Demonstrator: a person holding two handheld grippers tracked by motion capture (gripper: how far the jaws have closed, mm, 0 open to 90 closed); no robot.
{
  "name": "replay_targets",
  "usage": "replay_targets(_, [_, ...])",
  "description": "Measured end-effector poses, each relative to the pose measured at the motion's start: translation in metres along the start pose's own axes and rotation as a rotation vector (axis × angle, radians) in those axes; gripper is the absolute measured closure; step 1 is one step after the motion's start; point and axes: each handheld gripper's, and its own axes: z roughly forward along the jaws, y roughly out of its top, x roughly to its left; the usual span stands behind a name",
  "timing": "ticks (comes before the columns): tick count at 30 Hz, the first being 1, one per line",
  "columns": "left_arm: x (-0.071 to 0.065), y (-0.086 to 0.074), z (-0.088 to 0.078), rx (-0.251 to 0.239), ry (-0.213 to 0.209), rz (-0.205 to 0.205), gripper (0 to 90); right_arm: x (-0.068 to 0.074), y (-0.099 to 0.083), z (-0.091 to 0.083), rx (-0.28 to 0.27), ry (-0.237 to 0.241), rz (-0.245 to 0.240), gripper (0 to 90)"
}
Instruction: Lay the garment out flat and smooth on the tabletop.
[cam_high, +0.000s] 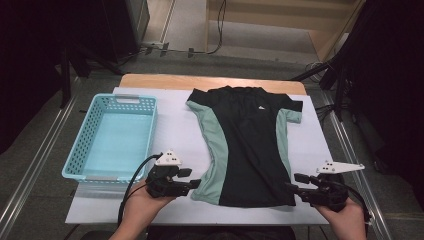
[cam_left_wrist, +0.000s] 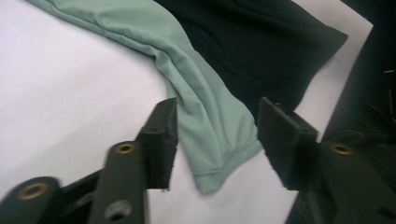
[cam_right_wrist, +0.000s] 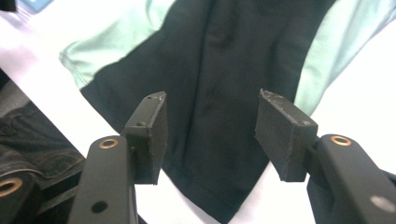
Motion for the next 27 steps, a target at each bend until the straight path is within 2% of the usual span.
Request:
replay_targets(6, [0.007, 0.003, 0.009, -0.005, 0.007, -0.002, 40.4, -0.011, -0.002, 0.009, 0.006, 0.0, 0.009, 42.3])
replay_targets(13, [0.015, 0.009, 0.023, 0.015, 0.016, -0.007, 40.4, -0.021, 0.003, 0.02, 0.01, -0.02, 0.006, 41.4])
replay_targets(20, [0.021, 0.017, 0.035, 0.013, 0.022, -0.013, 40.3, -0.025, 0.014, 0.029, -0.022, -0.047, 0.015, 40.7])
replay_targets(23, [0.023, 0.022, 0.043, 0.019, 0.033, -0.005, 38.7, -0.029, 0.016, 0.034, -0.011, -0.043, 0.017, 40.4])
replay_targets(27, [0.027, 0.027, 0.05, 0.023, 0.042, -0.005, 38.7, -0.034, 0.015, 0.033, -0.022, -0.048, 0.012, 40.4])
